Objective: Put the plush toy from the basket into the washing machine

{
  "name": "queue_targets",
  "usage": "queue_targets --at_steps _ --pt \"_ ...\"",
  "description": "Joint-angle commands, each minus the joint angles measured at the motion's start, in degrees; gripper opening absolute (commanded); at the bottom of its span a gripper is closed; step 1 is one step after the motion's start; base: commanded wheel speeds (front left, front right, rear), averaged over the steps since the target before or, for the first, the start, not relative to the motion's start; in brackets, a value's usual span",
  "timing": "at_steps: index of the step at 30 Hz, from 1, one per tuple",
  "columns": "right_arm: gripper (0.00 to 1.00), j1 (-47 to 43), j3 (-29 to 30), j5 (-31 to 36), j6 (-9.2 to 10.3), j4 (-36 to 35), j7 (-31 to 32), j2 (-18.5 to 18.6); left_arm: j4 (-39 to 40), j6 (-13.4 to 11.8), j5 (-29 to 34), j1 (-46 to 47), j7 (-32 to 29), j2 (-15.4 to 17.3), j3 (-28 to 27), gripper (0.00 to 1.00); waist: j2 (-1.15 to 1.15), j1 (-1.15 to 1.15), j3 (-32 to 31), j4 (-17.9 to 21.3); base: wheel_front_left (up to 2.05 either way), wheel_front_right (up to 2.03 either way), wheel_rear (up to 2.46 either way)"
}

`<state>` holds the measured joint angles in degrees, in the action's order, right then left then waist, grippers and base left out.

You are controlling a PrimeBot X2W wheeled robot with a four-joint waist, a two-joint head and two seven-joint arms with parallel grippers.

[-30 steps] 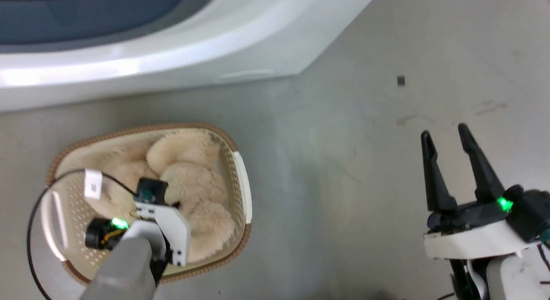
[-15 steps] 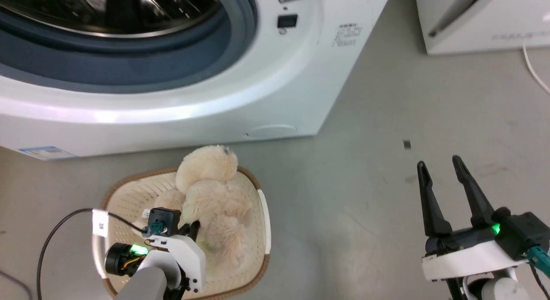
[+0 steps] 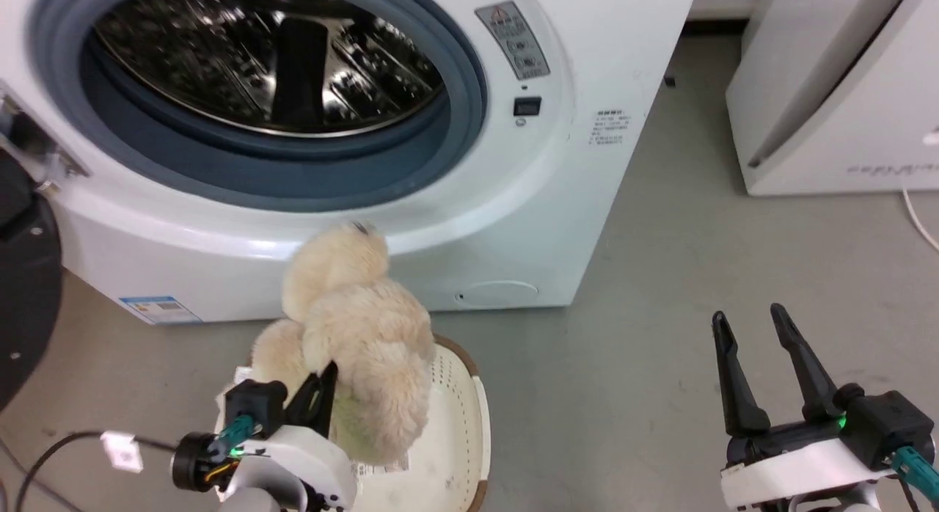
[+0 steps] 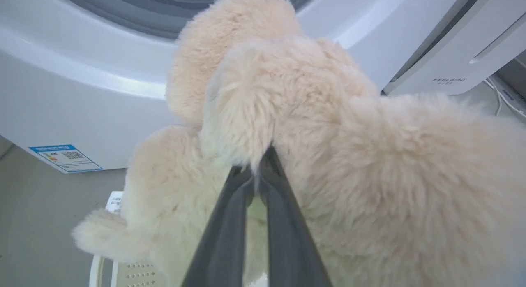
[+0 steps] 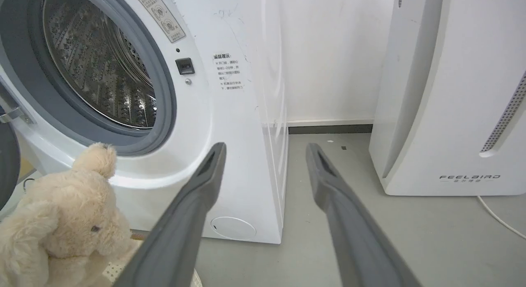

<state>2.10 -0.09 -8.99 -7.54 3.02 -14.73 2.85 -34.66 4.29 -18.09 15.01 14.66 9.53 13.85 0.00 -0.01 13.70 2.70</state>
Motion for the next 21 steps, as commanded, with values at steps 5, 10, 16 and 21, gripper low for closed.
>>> queue_targets --at_steps 5,10,16,21 --pt "1.0 -1.2 -0.1 -0.3 0.05 0.3 -0.3 0.0 11.8 -0.1 2.0 -4.5 0.3 -1.6 -5.6 0.0 0.0 0.01 -2.6 -0.5 0.0 0.0 0.0" --pt "1.0 -1.4 -0.2 -0.5 0.05 0.2 -0.3 0.0 23.2 0.4 4.6 -6.5 0.3 -2.9 -10.2 0.0 0.0 0.01 -3.1 -0.2 0.0 0.0 0.0" --pt "1.0 -1.0 -0.7 -0.6 0.05 -0.4 -0.3 0.0 30.3 1.5 7.3 -3.4 0.3 -2.6 -12.7 0.0 0.0 0.01 -1.0 1.3 0.0 0.0 0.0" --pt "1.0 0.8 -1.0 -1.0 0.05 -1.4 -0.3 0.0 30.7 2.2 7.7 4.0 0.3 -0.2 -13.6 0.0 0.0 0.01 3.6 3.5 0.0 0.0 0.0"
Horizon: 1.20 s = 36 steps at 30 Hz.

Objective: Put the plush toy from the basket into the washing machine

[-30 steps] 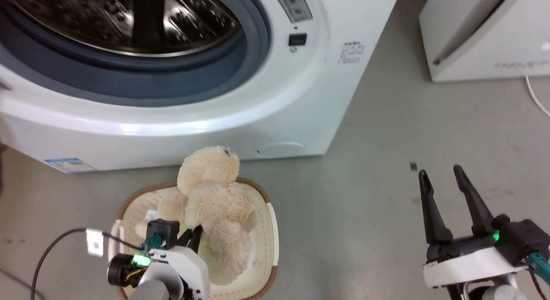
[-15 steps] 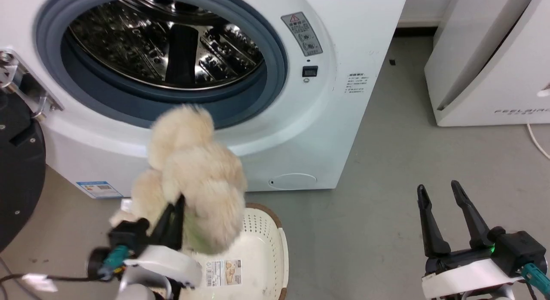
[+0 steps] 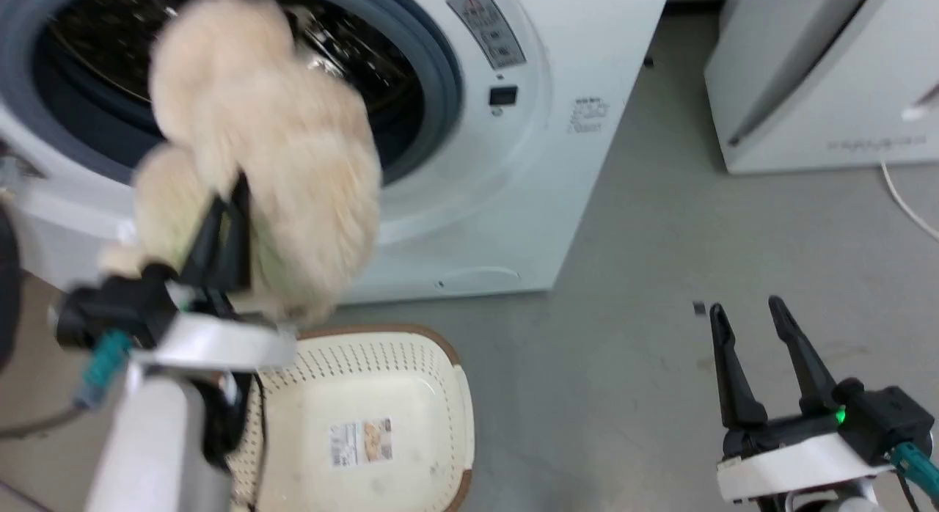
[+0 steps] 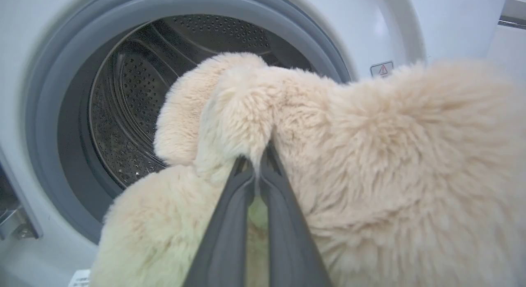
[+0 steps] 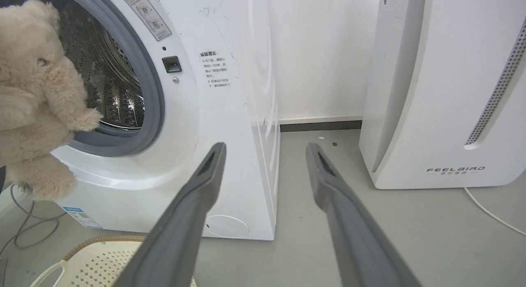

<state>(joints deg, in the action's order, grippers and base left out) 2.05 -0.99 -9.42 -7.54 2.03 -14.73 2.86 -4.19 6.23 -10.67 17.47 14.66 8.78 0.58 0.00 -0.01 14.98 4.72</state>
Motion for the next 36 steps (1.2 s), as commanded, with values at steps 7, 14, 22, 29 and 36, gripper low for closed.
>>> queue_targets --at_steps 7,14,22,29,36 --pt "1.0 4.1 -0.4 -1.9 0.05 -1.7 -0.3 0.0 -4.1 0.9 -1.6 15.8 -2.5 7.0 -1.5 0.0 0.0 0.01 10.4 5.1 0.0 0.0 0.0" --pt "1.0 5.9 0.1 -3.1 0.05 -3.1 -0.3 0.0 -8.5 1.2 -1.7 31.6 -7.5 15.9 0.0 0.0 0.0 0.01 18.4 7.4 0.0 0.0 0.0" --pt "1.0 8.1 -0.5 -4.5 0.05 -3.6 -0.3 0.0 -18.7 1.2 -1.0 49.7 -8.9 22.4 8.3 0.0 0.0 0.01 25.2 8.5 0.0 0.0 0.0" --pt "1.0 8.7 -1.4 -4.3 0.05 -4.5 -0.3 0.0 -29.1 1.2 -1.2 56.4 -12.6 24.4 20.4 0.0 0.0 0.01 28.4 8.5 0.0 0.0 0.0" --pt "1.0 8.9 -1.2 -3.8 0.05 -5.8 -0.3 0.0 -38.9 1.2 -11.7 61.5 -19.1 24.6 28.8 0.0 0.0 0.01 30.6 8.4 0.0 0.0 0.0"
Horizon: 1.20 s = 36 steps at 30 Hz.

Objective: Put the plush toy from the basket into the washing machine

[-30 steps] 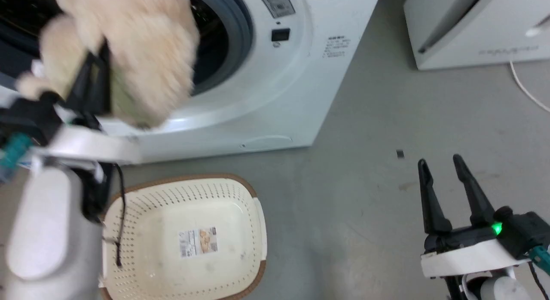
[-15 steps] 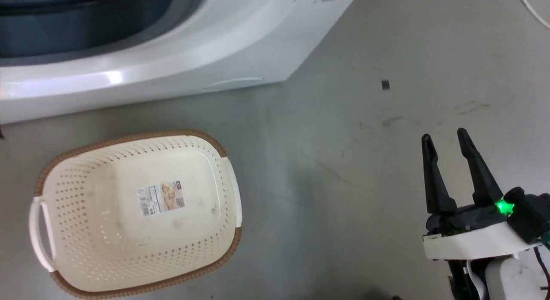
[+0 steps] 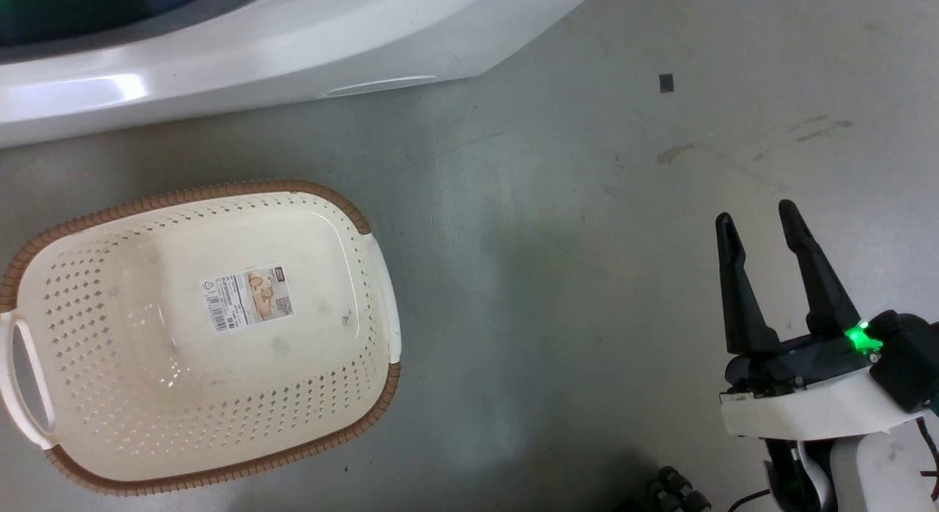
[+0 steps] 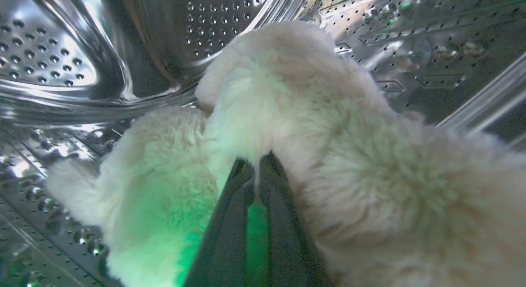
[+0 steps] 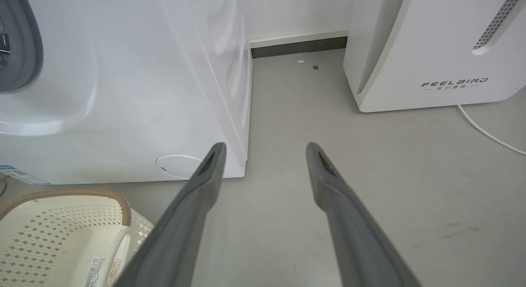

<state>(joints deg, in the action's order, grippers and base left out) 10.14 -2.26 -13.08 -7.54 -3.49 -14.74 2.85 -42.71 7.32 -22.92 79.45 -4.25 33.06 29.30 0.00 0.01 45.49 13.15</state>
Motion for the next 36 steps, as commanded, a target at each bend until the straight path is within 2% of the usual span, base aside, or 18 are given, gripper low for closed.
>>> queue_targets --at_steps 1,7,11,12,13,20,29,33,36 --pt "1.0 1.0 0.1 -0.2 0.05 -0.5 -0.3 0.0 -1.3 0.2 -1.1 0.3 -1.0 0.3 0.5 0.0 0.0 -0.01 0.4 0.0 0.0 0.0 0.0" --pt "1.0 1.3 -0.4 -0.3 0.05 -1.5 -0.3 0.0 -2.9 0.2 -8.8 3.2 -5.6 1.2 7.8 0.0 0.0 -0.01 1.6 -0.5 0.0 0.0 0.0" --pt "1.0 1.2 -0.3 -0.2 0.05 -1.3 -0.3 0.0 -3.4 0.2 -12.3 4.1 -4.4 2.1 10.8 0.0 0.0 -0.01 1.2 -1.0 0.0 0.0 0.0" --pt "1.0 1.3 -0.3 -0.1 0.05 -1.1 -0.3 0.0 -3.6 0.2 -12.9 4.1 -3.3 2.1 11.2 0.13 0.0 -0.01 0.9 -1.2 0.0 0.0 0.0" --pt "1.0 1.4 -0.2 0.1 0.05 -0.9 -0.3 0.0 -3.9 0.2 -13.3 3.9 -2.2 2.0 11.6 1.0 0.0 -0.01 0.4 -1.3 0.0 0.0 0.0" --pt "1.0 0.8 1.7 0.9 0.05 0.0 -0.3 0.0 -6.7 0.2 -15.8 -0.4 6.3 -0.1 14.1 1.0 0.0 -0.01 -5.8 -3.6 0.0 0.0 0.0" --pt "1.0 -1.5 2.0 2.8 0.05 2.3 -0.3 0.0 -8.7 0.0 -19.9 -12.0 17.8 -4.6 12.8 1.0 0.0 -0.01 -19.1 -6.9 0.0 0.0 0.0" --pt "1.0 -2.9 2.2 3.8 0.05 2.7 -0.3 0.0 -4.3 -1.7 -19.4 -18.4 19.2 -6.1 10.7 1.0 0.0 -0.01 -24.3 -8.5 0.0 0.0 0.0" --pt "1.0 -3.9 2.5 4.4 0.05 2.8 -0.3 0.0 4.5 -4.5 -18.1 -25.1 19.2 -7.1 4.8 1.0 0.0 -0.01 -27.5 -9.6 0.0 0.0 0.0"
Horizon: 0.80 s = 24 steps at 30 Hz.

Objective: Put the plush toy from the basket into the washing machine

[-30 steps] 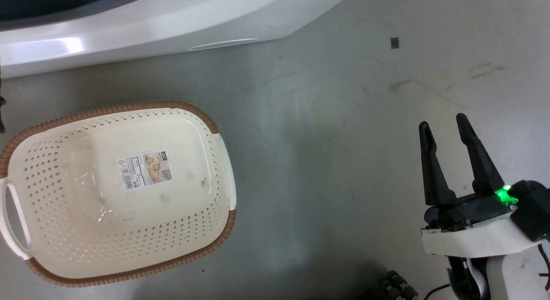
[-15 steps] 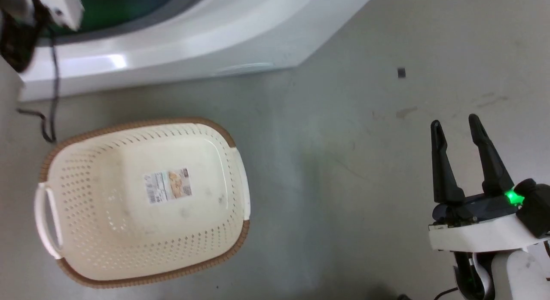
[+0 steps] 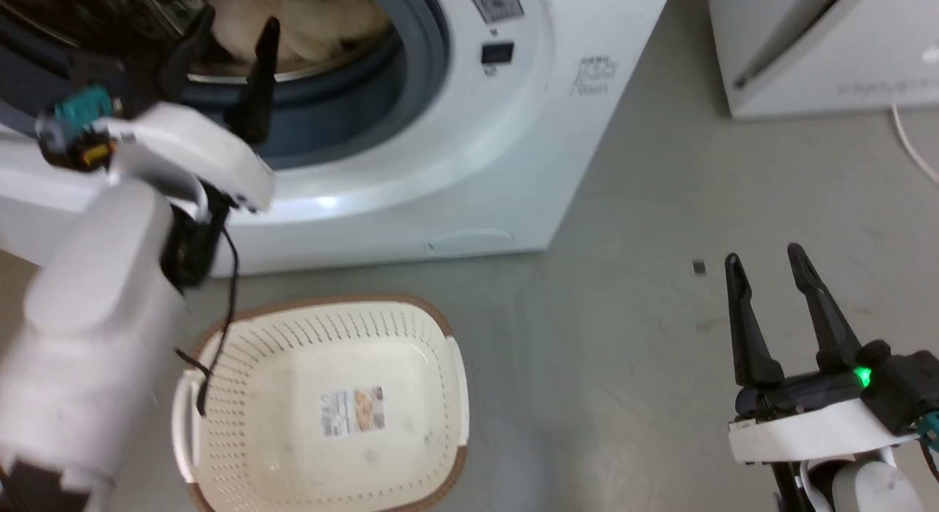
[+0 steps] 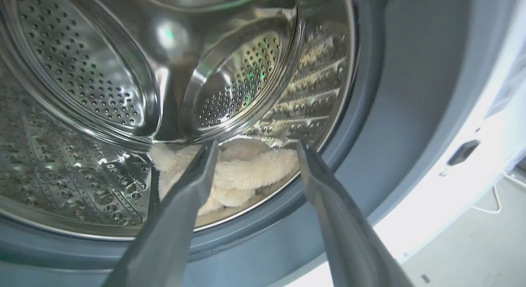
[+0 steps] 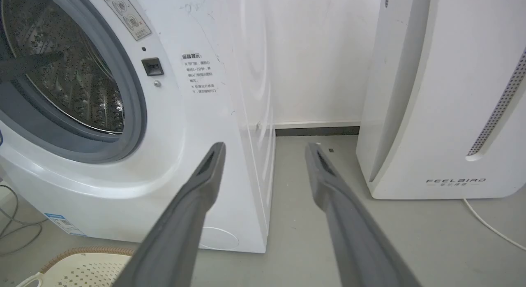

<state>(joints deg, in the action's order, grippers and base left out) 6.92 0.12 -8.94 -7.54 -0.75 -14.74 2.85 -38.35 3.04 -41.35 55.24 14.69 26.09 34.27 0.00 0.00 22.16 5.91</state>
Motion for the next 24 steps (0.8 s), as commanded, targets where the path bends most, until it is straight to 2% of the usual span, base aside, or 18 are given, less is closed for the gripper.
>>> queue_targets --at_steps 1,6,12,18,24 --pt "1.0 -0.9 0.3 0.4 0.05 0.0 -0.3 0.0 3.2 -1.0 1.1 -3.7 0.3 -0.5 -2.2 1.0 0.0 0.0 -5.0 -2.7 0.0 0.0 0.0" --pt "1.0 -2.5 1.0 0.8 0.05 0.0 -0.3 0.0 17.6 -4.4 7.3 -18.4 0.3 -3.2 -11.0 1.0 0.0 0.0 -9.5 -4.3 0.0 0.0 0.0" --pt "1.0 -4.4 0.5 0.9 0.05 -0.1 -0.3 0.0 28.6 -6.7 12.6 -34.7 0.3 -7.6 -19.4 1.0 0.0 0.0 -14.1 -4.8 0.0 0.0 0.0" --pt "1.0 -6.6 -0.1 0.3 0.05 0.3 -0.3 0.0 32.8 -6.9 17.7 -48.4 0.3 -11.0 -22.7 1.0 0.0 0.0 -17.6 -5.1 0.0 0.0 0.0" --pt "1.0 -8.7 -0.4 0.0 0.05 0.4 -0.3 0.0 33.2 -5.9 20.4 -54.1 0.3 -13.0 -24.4 1.0 0.0 0.0 -19.4 -5.2 0.0 0.0 0.0"
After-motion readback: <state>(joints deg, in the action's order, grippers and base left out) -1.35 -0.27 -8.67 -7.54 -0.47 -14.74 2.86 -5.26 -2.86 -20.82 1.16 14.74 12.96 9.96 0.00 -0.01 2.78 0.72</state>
